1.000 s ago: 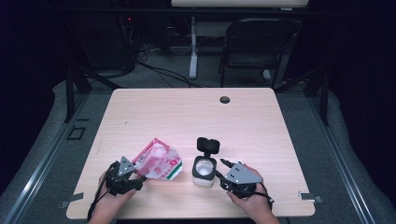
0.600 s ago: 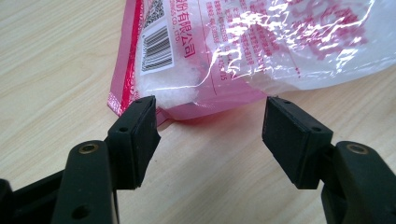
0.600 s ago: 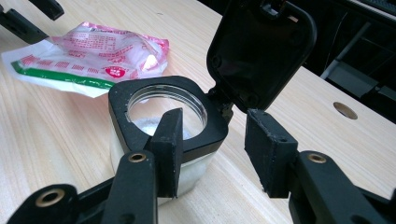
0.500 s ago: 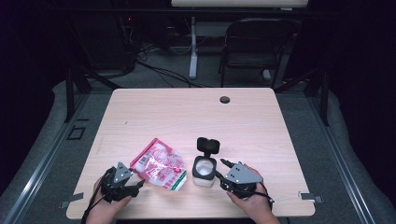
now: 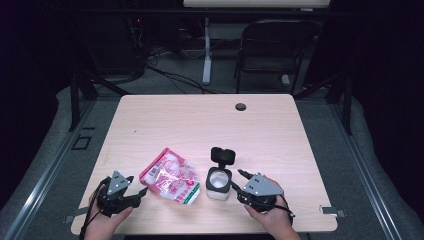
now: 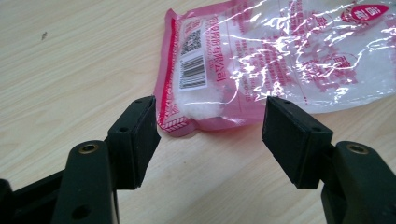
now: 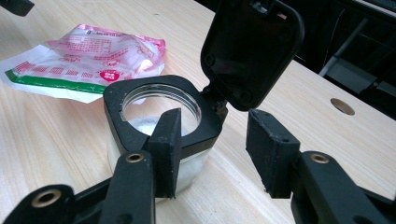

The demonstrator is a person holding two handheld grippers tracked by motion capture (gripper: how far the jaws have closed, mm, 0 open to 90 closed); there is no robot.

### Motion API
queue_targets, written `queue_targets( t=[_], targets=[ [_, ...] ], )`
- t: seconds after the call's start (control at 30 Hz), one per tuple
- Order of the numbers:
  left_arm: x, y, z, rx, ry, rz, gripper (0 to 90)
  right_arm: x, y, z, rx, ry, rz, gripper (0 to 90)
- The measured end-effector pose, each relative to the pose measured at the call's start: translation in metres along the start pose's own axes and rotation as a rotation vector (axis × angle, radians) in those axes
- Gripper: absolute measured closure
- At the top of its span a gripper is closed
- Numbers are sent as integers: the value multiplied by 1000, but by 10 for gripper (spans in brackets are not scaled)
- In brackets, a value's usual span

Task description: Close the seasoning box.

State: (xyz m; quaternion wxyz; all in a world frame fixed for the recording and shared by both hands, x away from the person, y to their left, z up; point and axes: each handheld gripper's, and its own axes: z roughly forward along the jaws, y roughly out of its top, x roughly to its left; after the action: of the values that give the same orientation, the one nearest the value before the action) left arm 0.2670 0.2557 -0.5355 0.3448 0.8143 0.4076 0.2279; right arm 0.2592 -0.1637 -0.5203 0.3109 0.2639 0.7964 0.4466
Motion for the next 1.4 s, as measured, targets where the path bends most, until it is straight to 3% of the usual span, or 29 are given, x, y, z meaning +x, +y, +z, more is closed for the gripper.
queue_targets(
  t=[0.2, 0.43, 0.6, 0.77, 1.0, 1.17, 1.4],
  targets=[
    [12, -2, -3, -43, 22, -45, 364, -4, -1, -2, 3, 0, 19, 531],
    [27, -7, -2, -59, 44, -101, 374, -10, -3, -6, -2, -12, 44, 525],
    [34, -10, -1, -62, 48, -138, 374, -18, -5, -7, -2, -24, 87, 524],
    [36, -11, 0, -60, 50, -145, 374, -21, -2, -6, -4, -18, 103, 524],
    [35, -11, 2, -52, 48, -138, 374, -33, 15, 2, -25, 13, 147, 519],
    [34, -11, 4, -53, 42, -144, 374, -42, 27, 17, -28, 45, 170, 523],
    [34, -12, 5, -47, 36, -146, 374, -47, 36, 35, -9, 48, 169, 525]
  ],
)
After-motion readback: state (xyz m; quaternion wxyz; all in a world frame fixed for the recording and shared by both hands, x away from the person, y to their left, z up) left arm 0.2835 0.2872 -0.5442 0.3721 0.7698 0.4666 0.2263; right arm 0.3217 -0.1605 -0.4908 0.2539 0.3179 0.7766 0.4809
